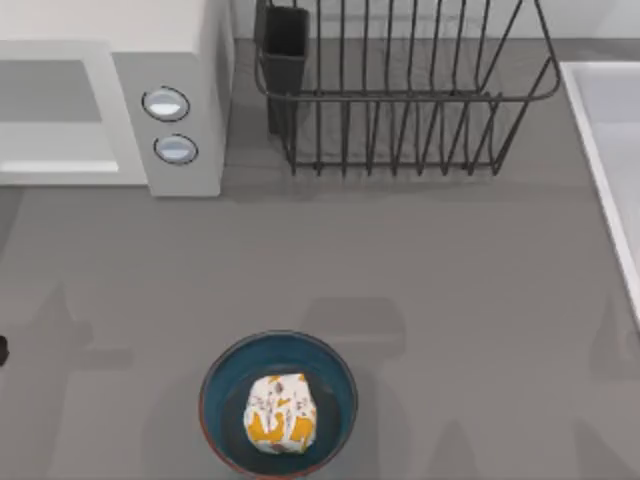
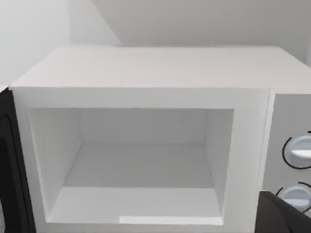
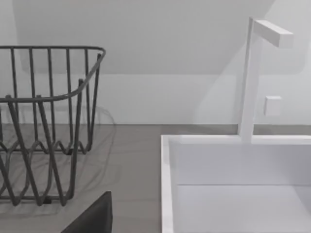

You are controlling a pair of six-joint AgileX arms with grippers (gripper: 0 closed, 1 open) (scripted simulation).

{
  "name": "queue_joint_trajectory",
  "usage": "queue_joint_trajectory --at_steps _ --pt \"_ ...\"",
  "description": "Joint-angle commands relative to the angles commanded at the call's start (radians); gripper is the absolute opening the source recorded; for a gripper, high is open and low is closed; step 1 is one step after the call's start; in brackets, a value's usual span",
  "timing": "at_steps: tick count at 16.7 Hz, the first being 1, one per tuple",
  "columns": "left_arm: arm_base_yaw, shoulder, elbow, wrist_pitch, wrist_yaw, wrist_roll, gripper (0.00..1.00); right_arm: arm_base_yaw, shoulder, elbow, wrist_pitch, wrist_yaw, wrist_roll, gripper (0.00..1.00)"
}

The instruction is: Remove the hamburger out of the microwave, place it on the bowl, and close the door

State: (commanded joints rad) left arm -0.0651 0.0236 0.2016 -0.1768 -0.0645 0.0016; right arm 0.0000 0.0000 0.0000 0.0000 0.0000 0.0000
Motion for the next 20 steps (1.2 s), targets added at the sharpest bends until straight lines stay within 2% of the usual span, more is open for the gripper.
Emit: queue_joint_trajectory --at_steps 3,8,10,12,17,20 --pt "-0.067 -0.023 0.015 -0.039 -0.067 0.0 0.0 0.0 0.0 0.0 0.0 0.0 0.0 1.0" --pt "-0.068 -0.02 0.014 -0.037 -0.068 -0.001 0.0 0.0 0.0 0.0 0.0 0.0 0.0 1.0" --pt "-0.105 -0.016 0.025 -0.045 -0.105 -0.001 0.0 0.0 0.0 0.0 0.0 0.0 0.0 1.0" --pt "-0.184 -0.01 0.044 -0.058 -0.184 -0.001 0.0 0.0 0.0 0.0 0.0 0.0 0.0 1.0" --pt "-0.469 0.01 0.089 -0.083 -0.47 -0.002 0.0 0.0 0.0 0.0 0.0 0.0 0.0 1.0" --pt "-0.577 0.019 0.102 -0.087 -0.577 -0.002 0.0 0.0 0.0 0.0 0.0 0.0 0.0 1.0"
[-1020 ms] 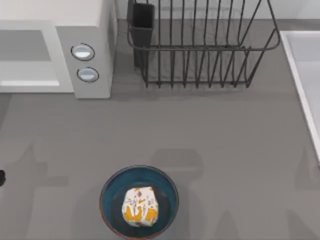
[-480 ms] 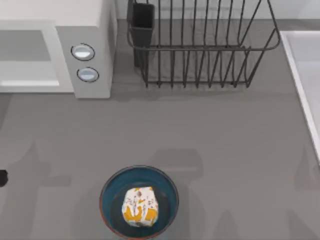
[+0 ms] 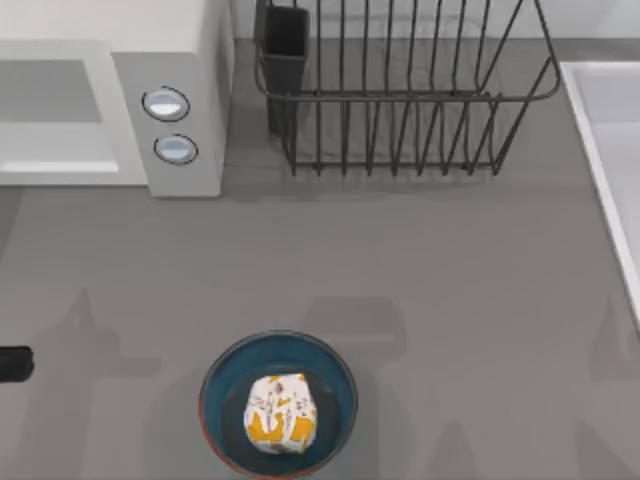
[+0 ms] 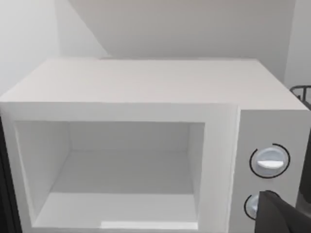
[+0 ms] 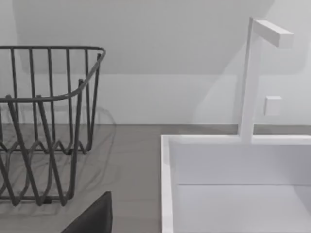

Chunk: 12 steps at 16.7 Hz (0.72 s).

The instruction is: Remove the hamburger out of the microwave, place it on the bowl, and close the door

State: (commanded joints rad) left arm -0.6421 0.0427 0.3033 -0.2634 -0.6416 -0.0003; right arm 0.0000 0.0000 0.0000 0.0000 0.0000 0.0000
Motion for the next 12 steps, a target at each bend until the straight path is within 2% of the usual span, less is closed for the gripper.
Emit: queue_joint_trajectory --at_steps 2,7,9,12 --pt "-0.022 0.002 0.002 0.0 -0.022 0.0 0.0 0.0 0.0 0.0 0.0 0.0 0.0 1.0" --pt "-0.008 0.009 0.004 -0.003 -0.008 0.01 0.0 0.0 0.0 0.0 0.0 0.0 0.0 1.0" --pt "0.045 0.062 0.029 -0.021 0.044 0.063 0.0 0.0 0.0 0.0 0.0 0.0 0.0 1.0" --pt "0.204 0.221 0.105 -0.07 0.193 0.214 0.0 0.0 0.0 0.0 0.0 0.0 0.0 1.0"
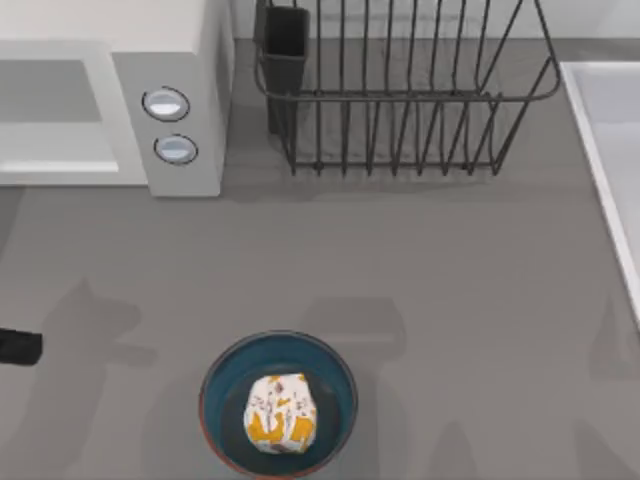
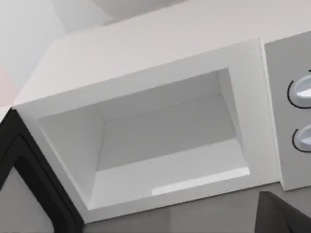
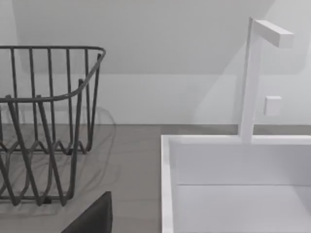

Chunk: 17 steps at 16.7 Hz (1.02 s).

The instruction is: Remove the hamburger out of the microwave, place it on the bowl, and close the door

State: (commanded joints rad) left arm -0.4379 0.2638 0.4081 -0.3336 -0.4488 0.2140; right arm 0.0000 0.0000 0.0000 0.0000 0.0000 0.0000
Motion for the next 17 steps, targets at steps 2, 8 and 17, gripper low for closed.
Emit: queue_joint_trajectory --at_steps 2,8,17 --pt "0.157 0.159 0.074 -0.044 0.132 0.131 0.0 0.0 0.0 0.0 0.0 0.0 0.0 1.0" --pt "0.796 0.815 0.393 -0.202 0.581 0.518 0.0 0.0 0.0 0.0 0.0 0.0 0.0 1.0" --pt "1.436 1.465 0.914 -0.406 1.064 0.712 0.0 0.0 0.0 0.0 0.0 0.0 0.0 1.0"
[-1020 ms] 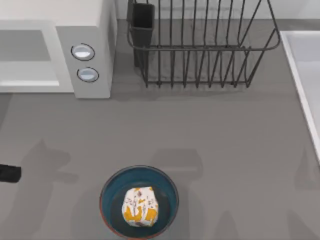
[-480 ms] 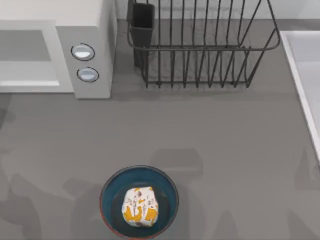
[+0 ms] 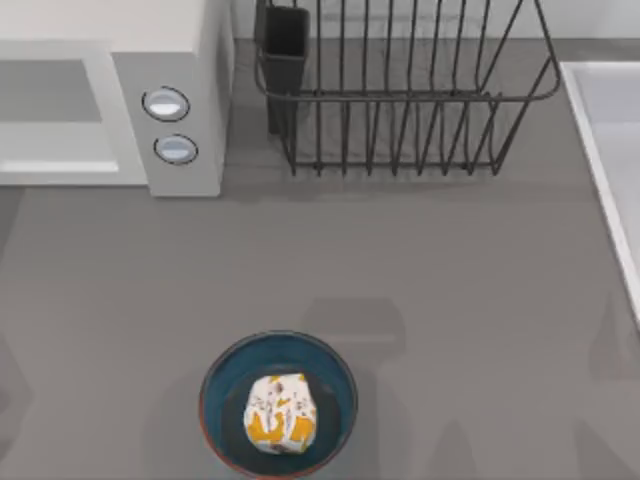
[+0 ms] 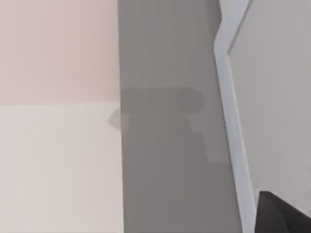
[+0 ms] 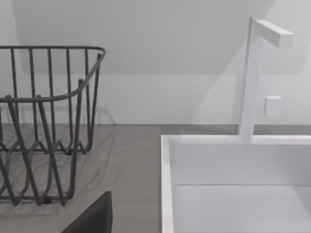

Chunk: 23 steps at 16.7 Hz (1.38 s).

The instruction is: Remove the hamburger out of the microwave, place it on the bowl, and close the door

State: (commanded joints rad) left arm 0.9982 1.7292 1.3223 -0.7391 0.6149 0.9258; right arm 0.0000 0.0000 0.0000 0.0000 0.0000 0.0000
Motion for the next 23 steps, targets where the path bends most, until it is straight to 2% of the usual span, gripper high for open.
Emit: queue_joint_trajectory --at_steps 3,10,18,23 --pt "0.052 0.035 0.072 -0.026 0.055 0.001 0.0 0.0 0.0 0.0 0.0 0.0 0.0 1.0" --pt "0.041 0.024 0.063 -0.021 0.078 -0.016 0.0 0.0 0.0 0.0 0.0 0.0 0.0 1.0" --pt "0.054 0.133 -0.149 0.305 0.063 0.002 0.0 0.0 0.0 0.0 0.0 0.0 0.0 1.0" --pt "0.057 0.155 -0.189 0.354 0.061 0.006 0.0 0.0 0.0 0.0 0.0 0.0 0.0 1.0"
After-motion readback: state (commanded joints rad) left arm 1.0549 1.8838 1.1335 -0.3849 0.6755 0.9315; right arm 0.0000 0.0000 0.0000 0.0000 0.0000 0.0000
